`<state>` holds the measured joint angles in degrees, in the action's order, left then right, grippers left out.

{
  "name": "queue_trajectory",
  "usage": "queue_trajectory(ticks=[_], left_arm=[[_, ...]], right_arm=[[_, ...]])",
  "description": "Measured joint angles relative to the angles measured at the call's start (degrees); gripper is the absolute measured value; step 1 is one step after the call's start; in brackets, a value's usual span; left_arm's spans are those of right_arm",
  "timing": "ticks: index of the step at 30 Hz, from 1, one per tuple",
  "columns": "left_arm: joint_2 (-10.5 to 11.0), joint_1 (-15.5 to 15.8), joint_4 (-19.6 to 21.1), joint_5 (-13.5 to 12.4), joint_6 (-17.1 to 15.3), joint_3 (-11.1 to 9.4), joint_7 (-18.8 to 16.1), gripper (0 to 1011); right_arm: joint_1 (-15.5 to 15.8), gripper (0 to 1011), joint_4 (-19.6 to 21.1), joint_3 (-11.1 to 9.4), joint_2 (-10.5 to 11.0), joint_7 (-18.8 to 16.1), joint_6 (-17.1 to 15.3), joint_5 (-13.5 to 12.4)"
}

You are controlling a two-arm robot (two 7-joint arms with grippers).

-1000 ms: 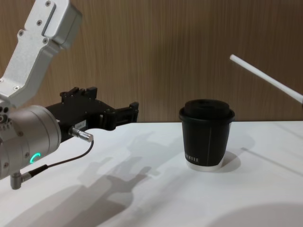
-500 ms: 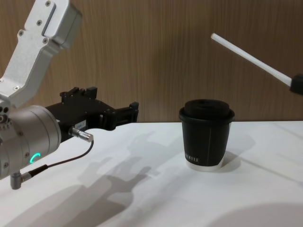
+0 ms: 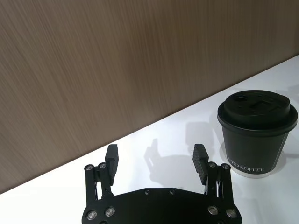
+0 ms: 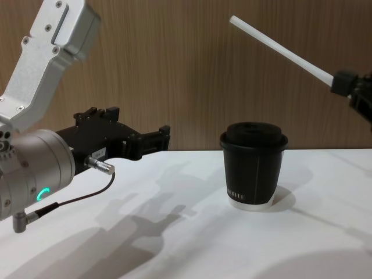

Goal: Pick up the straw with one hand, pass it to the other hand, and insert it into the cup.

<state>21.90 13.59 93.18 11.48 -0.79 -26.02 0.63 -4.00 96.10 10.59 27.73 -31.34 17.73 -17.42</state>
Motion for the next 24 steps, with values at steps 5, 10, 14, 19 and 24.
queue_trajectory(ticks=[5, 10, 14, 19, 24], left_arm=[[0.00, 0.00, 0.00, 0.00, 0.00, 0.00, 0.00, 1003], [0.02, -0.01, 0.08, 0.01, 0.00, 0.01, 0.29, 1003], [0.27, 0.03, 0.42, 0.27, 0.14, 0.05, 1.32, 1003], [0.85, 0.19, 1.37, 1.37, 0.73, 0.26, 3.55, 1003], [1.35, 0.34, 2.54, 3.19, 1.29, 0.67, 6.29, 1003]], right_arm=[[-0.33, 18, 0.38, 0.61, -0.10, -0.28, 0.09, -0.11], [-0.51, 18, 0.60, 0.93, -0.14, -0.38, 0.14, -0.18], [-0.63, 18, 0.76, 1.16, -0.16, -0.48, 0.18, -0.23], [-0.73, 18, 0.87, 1.35, -0.18, -0.58, 0.22, -0.27], [-0.80, 18, 0.95, 1.47, -0.21, -0.62, 0.26, -0.30]])
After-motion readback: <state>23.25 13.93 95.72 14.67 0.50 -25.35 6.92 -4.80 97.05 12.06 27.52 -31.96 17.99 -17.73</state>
